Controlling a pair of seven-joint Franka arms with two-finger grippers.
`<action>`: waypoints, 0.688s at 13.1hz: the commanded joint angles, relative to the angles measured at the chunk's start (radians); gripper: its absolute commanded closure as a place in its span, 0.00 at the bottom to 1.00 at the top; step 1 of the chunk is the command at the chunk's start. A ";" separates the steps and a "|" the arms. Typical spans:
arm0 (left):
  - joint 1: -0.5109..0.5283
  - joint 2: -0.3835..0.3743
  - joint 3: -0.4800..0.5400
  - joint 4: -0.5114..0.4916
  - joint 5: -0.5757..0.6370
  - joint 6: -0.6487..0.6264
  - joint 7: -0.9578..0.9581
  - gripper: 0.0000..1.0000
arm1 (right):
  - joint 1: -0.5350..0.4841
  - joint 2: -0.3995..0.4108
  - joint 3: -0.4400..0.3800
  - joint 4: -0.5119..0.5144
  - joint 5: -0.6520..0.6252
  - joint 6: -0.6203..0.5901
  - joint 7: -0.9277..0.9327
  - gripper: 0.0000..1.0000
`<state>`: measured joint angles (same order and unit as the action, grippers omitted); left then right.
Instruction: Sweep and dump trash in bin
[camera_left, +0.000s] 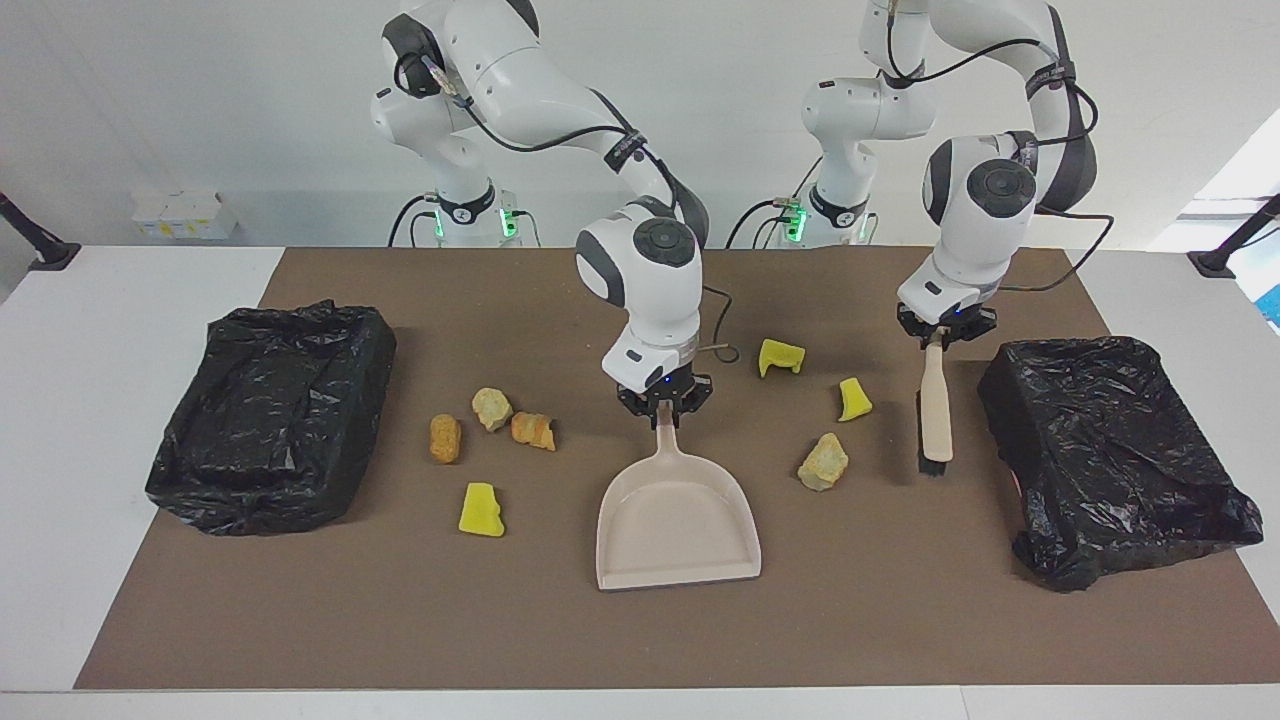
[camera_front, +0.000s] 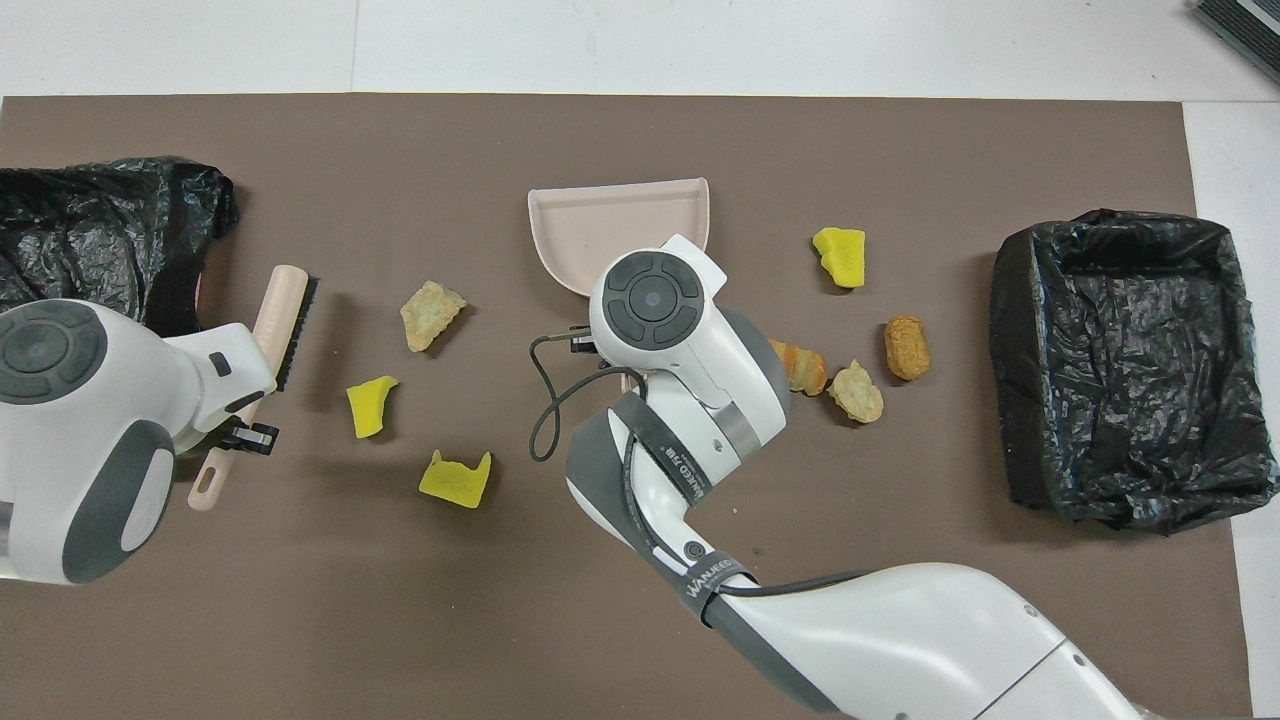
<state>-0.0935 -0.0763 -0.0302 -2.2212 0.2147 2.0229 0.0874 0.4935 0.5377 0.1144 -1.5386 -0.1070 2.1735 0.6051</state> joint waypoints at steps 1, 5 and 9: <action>0.015 -0.003 -0.011 -0.032 0.012 0.016 0.015 1.00 | -0.009 -0.012 0.007 -0.017 -0.017 0.014 0.013 1.00; 0.003 -0.013 -0.013 -0.069 0.011 0.017 0.018 1.00 | -0.020 -0.061 0.008 -0.025 -0.016 -0.064 -0.074 1.00; -0.005 -0.017 -0.019 -0.084 0.006 0.010 0.018 1.00 | -0.041 -0.178 0.010 -0.109 0.010 -0.199 -0.420 1.00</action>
<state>-0.0962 -0.0669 -0.0446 -2.2812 0.2147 2.0230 0.0980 0.4813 0.4514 0.1116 -1.5603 -0.1048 2.0111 0.3287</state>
